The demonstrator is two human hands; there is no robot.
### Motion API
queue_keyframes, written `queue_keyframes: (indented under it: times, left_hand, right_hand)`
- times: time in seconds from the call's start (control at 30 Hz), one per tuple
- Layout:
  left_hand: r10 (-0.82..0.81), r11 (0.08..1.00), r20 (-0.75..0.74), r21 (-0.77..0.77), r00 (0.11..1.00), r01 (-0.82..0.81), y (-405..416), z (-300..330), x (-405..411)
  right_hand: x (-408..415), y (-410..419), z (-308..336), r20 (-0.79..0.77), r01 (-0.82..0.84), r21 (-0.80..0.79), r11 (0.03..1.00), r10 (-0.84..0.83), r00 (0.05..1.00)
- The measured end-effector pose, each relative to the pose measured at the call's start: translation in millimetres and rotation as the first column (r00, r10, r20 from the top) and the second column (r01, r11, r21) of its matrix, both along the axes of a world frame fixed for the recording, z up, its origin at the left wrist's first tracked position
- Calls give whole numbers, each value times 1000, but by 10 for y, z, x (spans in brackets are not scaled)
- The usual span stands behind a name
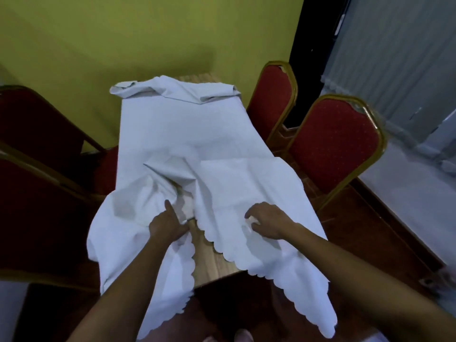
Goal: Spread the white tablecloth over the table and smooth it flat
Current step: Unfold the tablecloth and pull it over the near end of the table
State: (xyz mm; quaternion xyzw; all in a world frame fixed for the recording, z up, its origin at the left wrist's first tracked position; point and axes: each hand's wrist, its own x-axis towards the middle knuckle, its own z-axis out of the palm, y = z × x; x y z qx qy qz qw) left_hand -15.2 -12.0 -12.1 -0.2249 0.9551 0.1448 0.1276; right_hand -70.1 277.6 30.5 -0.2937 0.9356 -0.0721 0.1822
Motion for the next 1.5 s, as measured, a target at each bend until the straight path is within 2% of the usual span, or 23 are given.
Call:
queue_keyframes:
  times: [0.07,0.17,0.3,0.37,0.47,0.5,0.53,0.57,0.6,0.67,0.73,0.77,0.83,0.87,0.93,1.0,1.07,1.2,1.33,1.43,1.5]
  left_hand:
    - [12,1000,115,-26,993,-9,3,48,144]
    - [-71,995,255,-57,964,88,65,75,413]
    - [-145,987,349,-12,926,159,-33,242,815]
    - [-138,990,392,29,910,137,-184,324,1038]
    - [-17,995,494,93,869,-33,-432,356,1296]
    - [47,983,541,122,840,-134,-512,363,1391]
    - [90,965,574,152,814,-214,-553,353,1434]
    - [120,946,598,173,792,-274,-589,344,1471]
    - [127,930,623,195,772,-311,-602,360,1518]
    - [70,929,650,235,757,-287,-645,388,1523]
    - [8,935,610,277,793,-223,-665,464,1467]
    - [9,940,535,284,845,-191,-679,508,1418]
    - [93,967,266,206,960,-151,-667,584,1290]
    - [144,978,106,137,984,-158,-632,600,1205]
    - [188,982,-132,40,973,-184,-543,593,1054]
    - [145,989,-252,50,957,-136,-454,508,905]
    - [68,996,-247,65,967,-53,-361,421,771]
    - [-82,992,-49,91,995,87,-142,262,566]
    - [-160,972,46,183,986,149,93,134,466]
    - [-246,966,203,134,948,222,180,-37,449]
    - [-228,973,300,111,926,204,247,-127,461]
  right_hand:
    - [-91,-198,-54,-37,-14,-60,998,11,999]
    - [-208,-469,-115,-87,-49,-114,992,39,995]
    - [-331,-878,-101,-360,-210,-305,929,92,928]
    - [-361,-1095,-81,-397,-257,-282,924,131,908]
    - [-355,-1349,-136,-320,-181,-189,965,114,941]
    - [-354,-1421,-190,-212,-166,-188,968,124,969]
    - [-368,-1422,-237,-38,-147,-206,968,142,989]
    - [-360,-1418,-287,127,-151,-234,960,184,975]
    - [-313,-1402,-334,213,-189,-234,954,240,947]
    - [-190,-1314,-393,163,-296,-128,947,314,935]
    - [-74,-1198,-443,51,-399,7,917,398,916]
    - [-19,-1141,-463,29,-440,55,896,439,898]
    - [84,-1043,-493,12,-494,99,864,496,868]
    - [113,-996,-522,-8,-503,91,860,505,863]
    - [169,-947,-535,-43,-487,22,873,488,872]
    - [225,-896,-498,-39,-438,-43,898,436,899]
    - [290,-822,-427,-28,-413,-93,906,412,911]
    - [454,-578,-286,79,-387,-138,912,399,913]
    - [665,-286,-247,144,-409,-156,899,431,891]
    - [810,-126,-228,186,-434,-178,883,464,866]
    - [891,-26,-242,215,-432,-179,884,464,859]
